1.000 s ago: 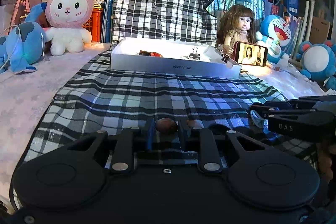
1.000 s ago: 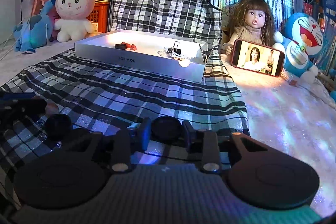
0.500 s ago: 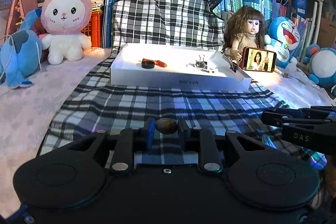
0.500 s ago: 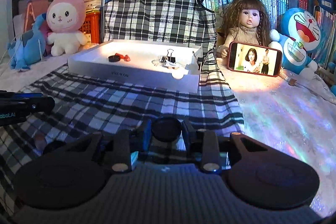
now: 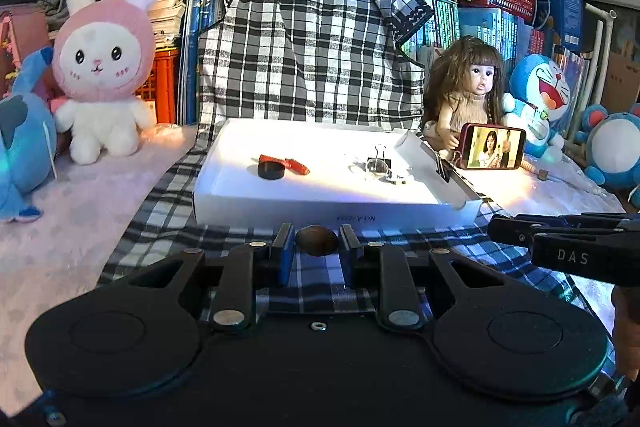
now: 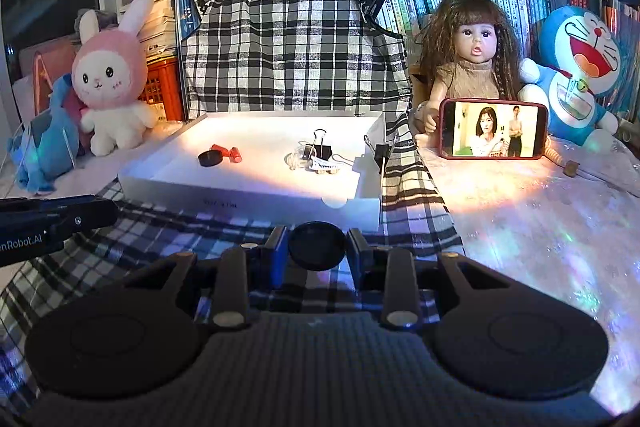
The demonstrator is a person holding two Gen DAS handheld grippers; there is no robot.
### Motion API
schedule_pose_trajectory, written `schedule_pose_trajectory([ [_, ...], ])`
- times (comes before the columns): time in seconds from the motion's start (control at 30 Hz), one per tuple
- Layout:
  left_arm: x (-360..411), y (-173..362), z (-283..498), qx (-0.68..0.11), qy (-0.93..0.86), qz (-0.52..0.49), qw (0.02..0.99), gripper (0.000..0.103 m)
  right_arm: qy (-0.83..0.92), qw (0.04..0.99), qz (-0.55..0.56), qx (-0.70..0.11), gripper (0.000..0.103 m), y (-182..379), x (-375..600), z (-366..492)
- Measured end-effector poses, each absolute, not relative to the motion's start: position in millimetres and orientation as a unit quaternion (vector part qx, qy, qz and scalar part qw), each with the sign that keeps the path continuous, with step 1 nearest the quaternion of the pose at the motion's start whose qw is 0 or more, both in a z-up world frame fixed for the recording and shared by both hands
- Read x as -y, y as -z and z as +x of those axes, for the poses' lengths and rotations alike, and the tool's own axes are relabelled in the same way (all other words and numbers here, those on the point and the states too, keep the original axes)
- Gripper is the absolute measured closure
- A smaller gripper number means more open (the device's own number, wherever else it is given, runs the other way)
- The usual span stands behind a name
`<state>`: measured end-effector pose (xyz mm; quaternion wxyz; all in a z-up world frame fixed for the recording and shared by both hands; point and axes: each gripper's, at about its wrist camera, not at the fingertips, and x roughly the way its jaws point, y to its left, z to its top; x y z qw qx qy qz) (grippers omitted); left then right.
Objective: Organize rigid objects
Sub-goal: 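Carry the brown ball with the left tool while the right tool carries the black cap into the box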
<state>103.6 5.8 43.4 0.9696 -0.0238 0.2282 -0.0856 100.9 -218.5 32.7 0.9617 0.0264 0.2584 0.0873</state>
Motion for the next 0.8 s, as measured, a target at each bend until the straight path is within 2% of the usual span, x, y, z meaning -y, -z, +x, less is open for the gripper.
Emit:
schedule_pose_trajectory([
  [0.43,-22,-59,171,-0.251,0.107,-0.062,0.960,0.081,-0.095,0.951,0.077,-0.284,0.066,-50,227,161],
  [0.8,-22,-34,256,-0.310,0.088,-0.076,0.944,0.081,-0.085,0.941,0.041,-0.326,0.066,-39,203,217],
])
